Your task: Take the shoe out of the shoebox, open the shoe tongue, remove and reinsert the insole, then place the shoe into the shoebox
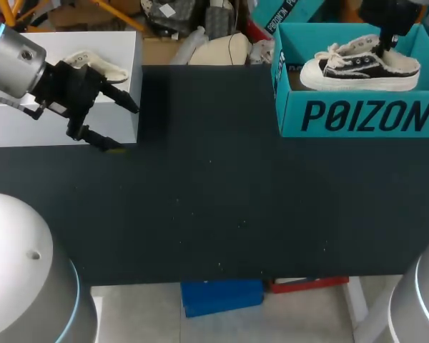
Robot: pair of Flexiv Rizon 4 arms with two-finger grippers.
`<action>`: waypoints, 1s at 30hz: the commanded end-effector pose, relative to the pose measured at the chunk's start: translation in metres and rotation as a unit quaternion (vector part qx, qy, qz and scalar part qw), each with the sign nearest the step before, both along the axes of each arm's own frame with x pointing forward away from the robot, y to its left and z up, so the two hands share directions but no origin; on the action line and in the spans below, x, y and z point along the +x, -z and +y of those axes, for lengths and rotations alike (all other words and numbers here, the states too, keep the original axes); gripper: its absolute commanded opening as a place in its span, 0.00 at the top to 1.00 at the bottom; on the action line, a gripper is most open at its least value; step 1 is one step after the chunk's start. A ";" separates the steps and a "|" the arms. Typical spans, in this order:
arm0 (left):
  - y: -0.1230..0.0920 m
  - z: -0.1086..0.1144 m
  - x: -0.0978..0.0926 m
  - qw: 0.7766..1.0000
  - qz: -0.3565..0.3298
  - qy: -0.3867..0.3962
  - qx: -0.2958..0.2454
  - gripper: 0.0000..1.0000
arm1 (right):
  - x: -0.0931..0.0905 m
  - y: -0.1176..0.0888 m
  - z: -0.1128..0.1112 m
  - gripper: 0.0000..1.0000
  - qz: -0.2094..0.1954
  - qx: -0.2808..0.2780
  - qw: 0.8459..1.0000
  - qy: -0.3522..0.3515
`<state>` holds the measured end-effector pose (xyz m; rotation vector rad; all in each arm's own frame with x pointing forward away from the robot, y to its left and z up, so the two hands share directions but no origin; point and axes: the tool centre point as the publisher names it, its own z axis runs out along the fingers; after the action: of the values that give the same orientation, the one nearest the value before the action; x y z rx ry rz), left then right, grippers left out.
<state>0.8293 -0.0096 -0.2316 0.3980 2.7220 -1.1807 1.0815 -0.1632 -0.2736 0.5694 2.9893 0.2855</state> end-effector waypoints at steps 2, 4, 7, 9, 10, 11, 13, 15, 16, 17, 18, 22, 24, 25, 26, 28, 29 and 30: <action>0.000 -0.001 -0.001 1.000 0.000 -0.001 0.002 0.00 | 0.010 0.017 -0.004 1.00 0.006 0.007 1.000 0.000; 0.000 -0.001 -0.001 1.000 0.000 -0.001 0.002 0.00 | 0.012 0.019 -0.006 1.00 0.007 0.008 1.000 0.001; 0.000 -0.001 -0.001 1.000 0.000 -0.001 0.002 0.00 | 0.017 0.017 -0.008 1.00 0.007 0.006 1.000 0.000; 0.000 -0.001 -0.001 1.000 0.000 -0.001 0.002 0.00 | 0.021 0.014 -0.009 1.00 0.004 0.005 1.000 -0.001; 0.000 -0.001 -0.001 1.000 0.000 -0.001 0.002 0.00 | 0.023 0.012 -0.009 1.00 0.002 0.004 1.000 -0.003; 0.000 -0.001 -0.001 1.000 0.000 -0.001 0.002 0.00 | 0.024 0.010 -0.009 1.00 0.001 0.003 1.000 -0.004; 0.000 -0.001 -0.001 1.000 0.000 -0.001 0.002 0.00 | 0.027 0.006 -0.010 1.00 -0.002 0.000 1.000 -0.006; 0.000 -0.001 -0.001 1.000 0.000 -0.001 0.002 0.00 | 0.031 0.002 -0.012 1.00 -0.005 -0.002 1.000 -0.007; 0.000 -0.001 -0.001 1.000 0.000 -0.001 0.002 0.00 | 0.033 0.000 -0.012 1.00 -0.006 -0.002 1.000 -0.008; 0.000 -0.001 -0.001 1.000 0.000 -0.001 0.002 0.00 | 0.035 -0.001 -0.012 1.00 -0.008 -0.004 1.000 -0.010; 0.000 -0.001 -0.001 1.000 0.000 -0.001 0.002 0.00 | 0.037 -0.001 -0.012 1.00 -0.009 -0.004 1.000 -0.010; 0.000 -0.001 -0.001 1.000 0.000 -0.001 0.002 0.00 | 0.045 0.003 -0.011 1.00 -0.015 0.005 1.000 -0.018; 0.000 -0.001 -0.001 1.000 0.000 -0.001 0.002 0.00 | 0.048 0.007 -0.010 1.00 -0.014 0.009 1.000 -0.022; 0.000 -0.001 -0.001 1.000 0.000 -0.001 0.002 0.00 | 0.050 0.010 -0.009 1.00 -0.015 0.015 1.000 -0.022; 0.000 -0.001 -0.001 1.000 0.000 -0.001 0.002 0.00 | 0.051 0.012 -0.009 1.00 -0.015 0.017 0.999 -0.024; 0.000 -0.001 -0.001 1.000 0.000 -0.001 0.002 0.00 | 0.053 0.017 -0.009 1.00 -0.014 0.020 0.999 -0.026; 0.000 -0.001 -0.001 1.000 0.000 -0.001 0.002 0.00 | 0.054 0.019 -0.008 1.00 -0.014 0.025 0.999 -0.028; 0.000 -0.001 -0.001 1.000 0.000 -0.001 0.002 0.00 | 0.054 0.021 -0.007 1.00 -0.014 0.026 0.999 -0.029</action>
<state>0.8293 -0.0096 -0.2316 0.3980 2.7220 -1.1807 1.1274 -0.1700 -0.2868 0.4822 2.9743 0.3570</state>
